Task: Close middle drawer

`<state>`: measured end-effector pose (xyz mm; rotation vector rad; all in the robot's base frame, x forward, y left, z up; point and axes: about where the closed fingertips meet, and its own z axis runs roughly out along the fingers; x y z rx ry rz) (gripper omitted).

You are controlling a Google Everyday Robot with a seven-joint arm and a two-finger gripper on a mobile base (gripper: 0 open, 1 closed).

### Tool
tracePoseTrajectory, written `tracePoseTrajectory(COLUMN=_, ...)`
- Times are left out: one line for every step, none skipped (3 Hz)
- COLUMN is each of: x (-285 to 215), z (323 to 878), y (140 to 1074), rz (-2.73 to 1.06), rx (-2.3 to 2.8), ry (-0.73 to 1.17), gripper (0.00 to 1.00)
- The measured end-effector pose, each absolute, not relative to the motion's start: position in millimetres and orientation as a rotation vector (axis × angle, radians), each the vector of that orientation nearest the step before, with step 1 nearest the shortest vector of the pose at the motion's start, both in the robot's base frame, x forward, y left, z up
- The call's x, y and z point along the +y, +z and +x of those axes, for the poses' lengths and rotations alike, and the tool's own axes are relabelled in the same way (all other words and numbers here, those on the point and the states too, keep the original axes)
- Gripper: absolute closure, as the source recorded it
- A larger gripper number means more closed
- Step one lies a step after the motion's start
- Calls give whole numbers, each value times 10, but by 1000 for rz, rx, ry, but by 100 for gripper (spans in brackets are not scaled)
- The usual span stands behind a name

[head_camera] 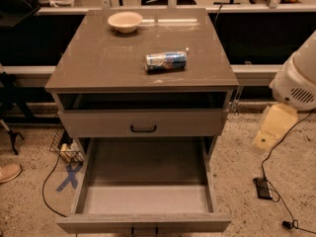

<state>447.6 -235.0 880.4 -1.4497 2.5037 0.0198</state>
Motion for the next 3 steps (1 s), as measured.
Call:
tracePoseTrajectory(x=-2327, z=4288, y=8075, rz=-1363, rx=2657, ry=57, gripper=0)
tracePoseTrajectory(x=-2323, z=4286, y=8013, rz=-1356, rx=2668, ry=71, gripper=0)
tracePoseTrajectory(x=-2305, z=4272, y=7760, rz=-1323, rx=2712, ry=126, gripper=0)
